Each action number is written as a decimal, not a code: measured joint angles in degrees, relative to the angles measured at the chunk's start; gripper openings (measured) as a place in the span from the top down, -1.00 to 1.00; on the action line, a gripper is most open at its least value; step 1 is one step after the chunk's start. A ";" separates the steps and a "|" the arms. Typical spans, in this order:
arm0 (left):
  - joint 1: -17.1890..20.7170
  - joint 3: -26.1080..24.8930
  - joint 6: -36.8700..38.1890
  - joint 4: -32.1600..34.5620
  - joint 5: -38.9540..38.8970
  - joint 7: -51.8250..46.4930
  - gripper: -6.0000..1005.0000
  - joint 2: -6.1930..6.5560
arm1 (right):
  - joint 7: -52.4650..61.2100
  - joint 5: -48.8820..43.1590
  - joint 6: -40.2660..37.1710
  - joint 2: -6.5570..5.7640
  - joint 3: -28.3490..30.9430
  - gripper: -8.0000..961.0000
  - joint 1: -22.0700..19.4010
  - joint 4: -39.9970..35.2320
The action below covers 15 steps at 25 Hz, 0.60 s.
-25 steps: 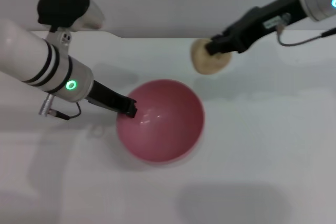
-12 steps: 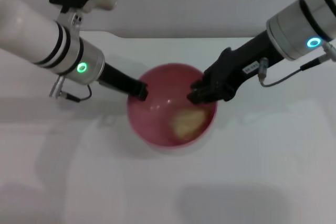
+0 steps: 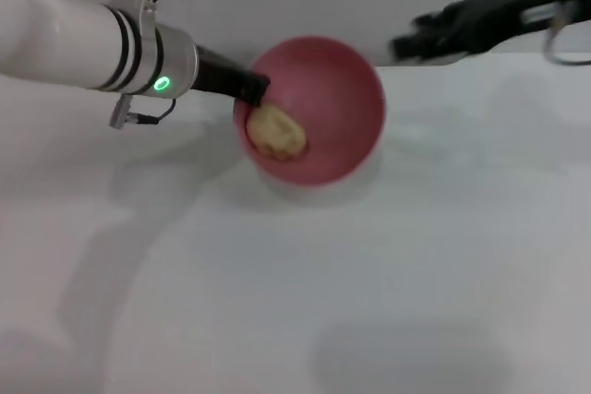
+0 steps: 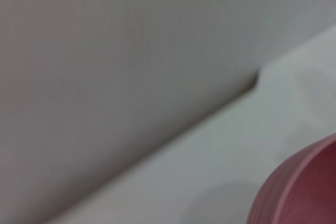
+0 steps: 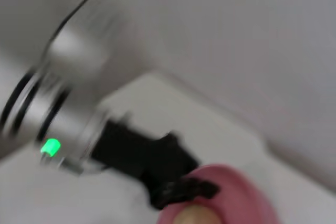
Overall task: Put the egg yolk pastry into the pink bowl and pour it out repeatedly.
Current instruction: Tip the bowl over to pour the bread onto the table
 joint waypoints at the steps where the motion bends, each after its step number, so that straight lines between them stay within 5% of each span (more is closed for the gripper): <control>1: 1.71 2.39 -3.68 1.32 -0.01 0.87 0.99 0.01 | -0.50 0.34 0.15 -0.07 2.88 0.02 -1.52 -0.25; 4: 8.72 11.59 -17.76 5.82 0.20 5.61 0.99 0.13 | -2.84 0.31 1.01 -0.11 8.47 -0.19 -5.04 -0.26; 9: 19.16 27.86 -49.48 7.04 0.36 16.57 0.99 0.12 | -4.71 0.39 1.05 0.40 17.19 -0.17 -10.73 0.02; 15: 20.39 41.08 -83.11 -3.89 2.77 20.88 0.99 -0.19 | -4.92 0.50 0.58 0.57 23.45 -0.17 -14.39 3.01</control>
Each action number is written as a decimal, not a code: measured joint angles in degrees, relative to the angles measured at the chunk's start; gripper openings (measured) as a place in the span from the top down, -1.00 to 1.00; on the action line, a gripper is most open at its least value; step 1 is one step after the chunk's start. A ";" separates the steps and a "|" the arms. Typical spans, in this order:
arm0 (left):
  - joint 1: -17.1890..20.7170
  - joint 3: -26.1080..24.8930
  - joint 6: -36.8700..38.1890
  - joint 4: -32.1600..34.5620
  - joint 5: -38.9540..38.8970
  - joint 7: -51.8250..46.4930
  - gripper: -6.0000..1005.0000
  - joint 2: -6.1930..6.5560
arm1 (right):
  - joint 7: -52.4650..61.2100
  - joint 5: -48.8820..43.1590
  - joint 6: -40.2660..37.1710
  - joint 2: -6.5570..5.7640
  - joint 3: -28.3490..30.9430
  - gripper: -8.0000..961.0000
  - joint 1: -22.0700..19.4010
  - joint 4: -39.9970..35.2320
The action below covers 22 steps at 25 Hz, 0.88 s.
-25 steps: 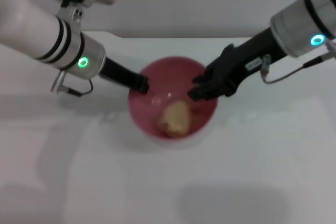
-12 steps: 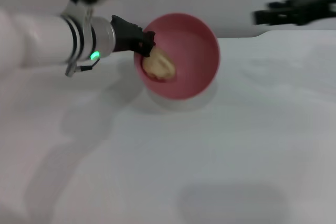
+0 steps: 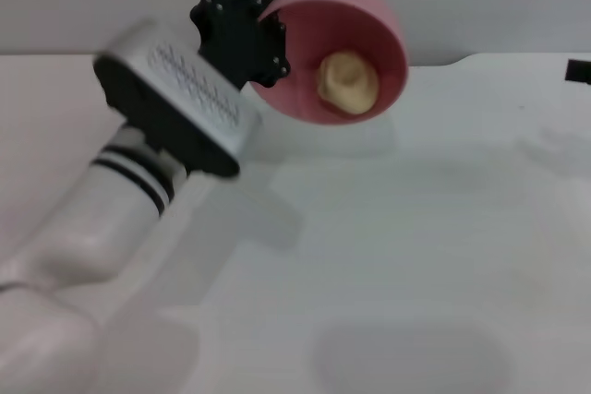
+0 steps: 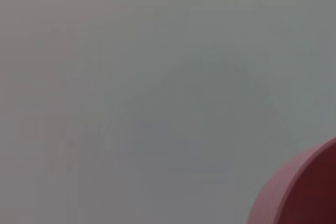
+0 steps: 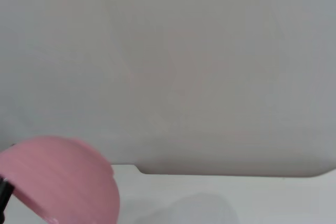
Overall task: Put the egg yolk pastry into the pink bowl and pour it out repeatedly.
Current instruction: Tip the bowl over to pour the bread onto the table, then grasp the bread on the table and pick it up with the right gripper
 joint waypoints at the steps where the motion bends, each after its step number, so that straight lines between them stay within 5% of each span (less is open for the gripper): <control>1: 0.00 0.00 0.00 0.00 0.00 0.00 0.99 0.00 | 0.00 0.00 0.00 0.00 0.00 -0.17 0.00 0.00; 2: -1.28 3.47 -8.22 -4.90 1.02 0.24 0.99 -0.27 | -0.04 0.01 -0.03 0.02 0.14 -0.17 -0.14 0.31; 11: -7.50 13.60 -24.29 -17.17 1.19 6.46 0.99 -0.65 | -0.10 0.02 -0.04 0.06 0.39 -0.17 -0.44 1.43; 17: -8.86 14.94 -24.88 -18.05 0.82 14.69 0.99 -0.66 | -0.14 0.09 -0.05 0.05 0.43 -0.17 -0.53 1.55; 22: -9.69 13.62 -21.37 -17.06 -1.28 10.84 0.99 -0.63 | -1.00 0.13 -0.08 0.06 0.38 -0.17 -0.60 2.91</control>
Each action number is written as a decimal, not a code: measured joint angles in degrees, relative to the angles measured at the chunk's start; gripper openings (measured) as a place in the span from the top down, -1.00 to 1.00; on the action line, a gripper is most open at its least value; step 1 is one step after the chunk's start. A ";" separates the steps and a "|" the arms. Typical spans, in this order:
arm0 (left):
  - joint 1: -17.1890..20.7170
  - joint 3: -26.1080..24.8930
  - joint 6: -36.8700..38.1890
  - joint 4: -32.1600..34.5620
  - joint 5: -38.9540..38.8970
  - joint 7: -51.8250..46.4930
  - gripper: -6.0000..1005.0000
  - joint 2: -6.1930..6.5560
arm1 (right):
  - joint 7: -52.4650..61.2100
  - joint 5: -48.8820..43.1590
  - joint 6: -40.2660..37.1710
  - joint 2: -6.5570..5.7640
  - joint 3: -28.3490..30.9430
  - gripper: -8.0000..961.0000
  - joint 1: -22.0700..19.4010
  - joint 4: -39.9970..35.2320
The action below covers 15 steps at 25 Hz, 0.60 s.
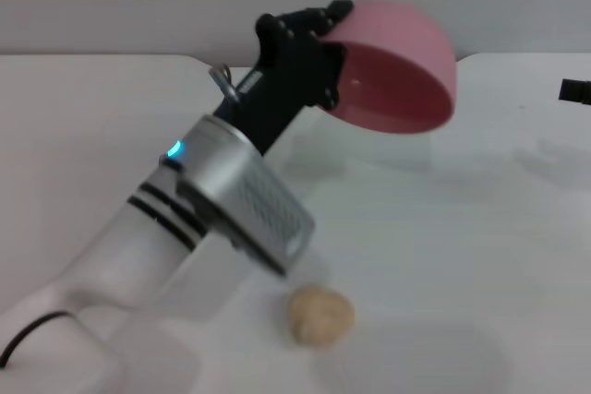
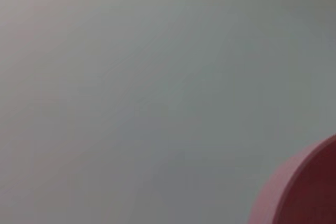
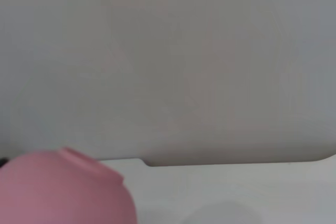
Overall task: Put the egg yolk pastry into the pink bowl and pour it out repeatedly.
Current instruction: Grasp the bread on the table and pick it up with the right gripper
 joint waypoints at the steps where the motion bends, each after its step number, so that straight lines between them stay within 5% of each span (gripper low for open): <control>1: -0.15 -0.93 1.46 0.70 -1.71 -1.86 0.99 -0.02 | -0.40 0.00 0.00 0.00 -0.12 -0.17 -0.01 0.25; 6: -0.71 -10.42 15.51 5.23 -6.64 -11.32 0.99 0.62 | -1.82 0.00 0.00 -0.12 -0.76 -0.17 0.10 1.91; 12: -3.49 -33.64 55.53 12.28 -7.09 -14.66 0.99 0.84 | -5.38 0.10 0.01 -0.27 -3.08 -0.17 1.06 4.49; 13: -3.49 -33.64 55.53 12.28 -7.09 -14.66 0.99 0.84 | -5.38 0.10 0.01 -0.27 -3.08 -0.17 1.06 4.49; 15: -5.39 -41.31 69.01 13.61 -7.36 -16.21 0.99 0.85 | -6.15 0.14 0.00 -0.30 -5.02 -0.17 1.31 5.02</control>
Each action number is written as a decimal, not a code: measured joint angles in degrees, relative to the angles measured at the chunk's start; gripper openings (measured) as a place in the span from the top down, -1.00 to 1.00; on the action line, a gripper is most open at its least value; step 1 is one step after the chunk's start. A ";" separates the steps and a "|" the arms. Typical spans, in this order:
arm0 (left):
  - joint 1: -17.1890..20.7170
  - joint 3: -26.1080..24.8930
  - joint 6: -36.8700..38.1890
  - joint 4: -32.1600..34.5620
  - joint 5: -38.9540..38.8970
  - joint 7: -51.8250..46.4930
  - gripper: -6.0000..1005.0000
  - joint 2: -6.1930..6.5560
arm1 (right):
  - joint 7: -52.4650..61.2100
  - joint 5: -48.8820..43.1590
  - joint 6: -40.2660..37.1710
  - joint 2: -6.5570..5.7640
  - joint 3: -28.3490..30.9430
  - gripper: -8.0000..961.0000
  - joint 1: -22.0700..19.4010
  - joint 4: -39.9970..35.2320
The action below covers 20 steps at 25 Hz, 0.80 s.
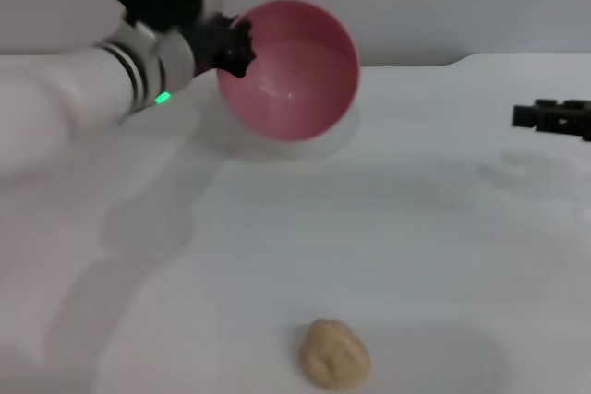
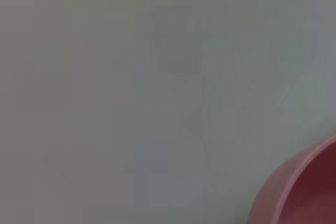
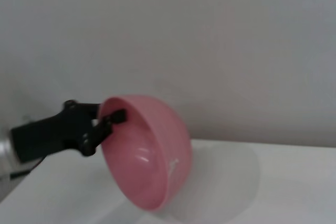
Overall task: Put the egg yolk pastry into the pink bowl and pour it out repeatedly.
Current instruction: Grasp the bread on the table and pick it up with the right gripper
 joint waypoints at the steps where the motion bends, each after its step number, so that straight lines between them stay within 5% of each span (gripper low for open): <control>1: -0.94 -3.89 6.09 0.54 -0.07 -0.72 0.99 0.03 | -0.28 0.01 0.01 0.02 -1.22 -0.17 0.09 0.10; 4: -3.74 -16.25 24.82 1.58 0.15 -1.71 0.99 0.24 | -0.50 0.03 0.08 0.10 -5.45 -0.17 0.60 0.25; 5: -3.74 -16.25 24.82 1.58 0.15 -1.71 0.99 0.24 | -0.50 0.16 0.07 0.13 -6.87 -0.17 0.94 0.39; 6: -4.61 -24.58 36.11 3.35 0.46 -1.90 0.99 0.45 | -0.51 0.35 0.03 0.15 -8.12 -0.17 1.25 0.59; 10: -2.95 -33.37 48.37 9.87 4.28 -5.33 0.99 0.80 | -1.25 1.54 0.20 0.21 -14.61 -0.18 2.48 1.57; 14: -0.64 -36.92 61.87 19.19 15.70 -12.86 0.99 0.75 | -2.14 1.87 0.35 0.21 -26.62 -0.19 4.99 3.95; 20: 0.98 -37.03 71.21 21.34 16.83 -13.81 0.99 0.63 | -1.53 4.13 7.25 0.29 -39.18 -0.20 11.43 12.17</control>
